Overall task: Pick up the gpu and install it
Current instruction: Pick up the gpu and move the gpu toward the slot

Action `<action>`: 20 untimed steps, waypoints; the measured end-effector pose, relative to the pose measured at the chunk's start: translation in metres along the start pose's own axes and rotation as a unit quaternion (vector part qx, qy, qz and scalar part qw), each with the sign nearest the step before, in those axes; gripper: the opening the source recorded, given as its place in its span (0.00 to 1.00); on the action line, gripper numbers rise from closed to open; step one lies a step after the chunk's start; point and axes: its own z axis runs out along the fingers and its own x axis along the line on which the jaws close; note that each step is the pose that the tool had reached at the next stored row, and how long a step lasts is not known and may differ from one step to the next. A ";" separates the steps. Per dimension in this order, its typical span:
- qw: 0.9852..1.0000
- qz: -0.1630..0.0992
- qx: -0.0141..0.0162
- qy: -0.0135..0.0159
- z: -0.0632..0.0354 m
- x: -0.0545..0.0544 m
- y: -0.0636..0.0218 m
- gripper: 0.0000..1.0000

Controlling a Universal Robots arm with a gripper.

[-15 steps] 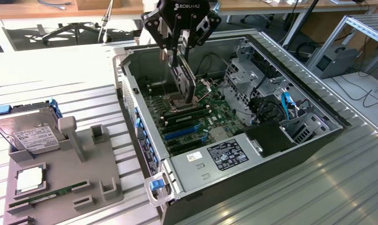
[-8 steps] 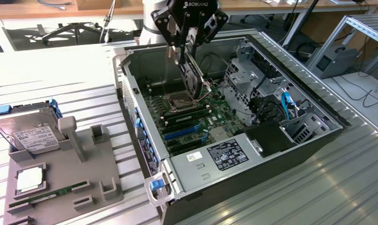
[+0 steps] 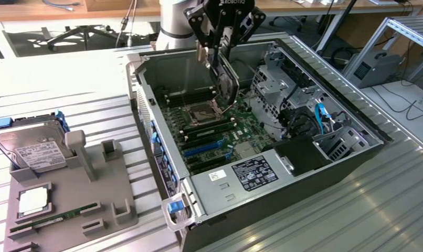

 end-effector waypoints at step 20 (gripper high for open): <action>1.000 0.000 0.004 0.000 0.0036 -0.048 0.0144 0.27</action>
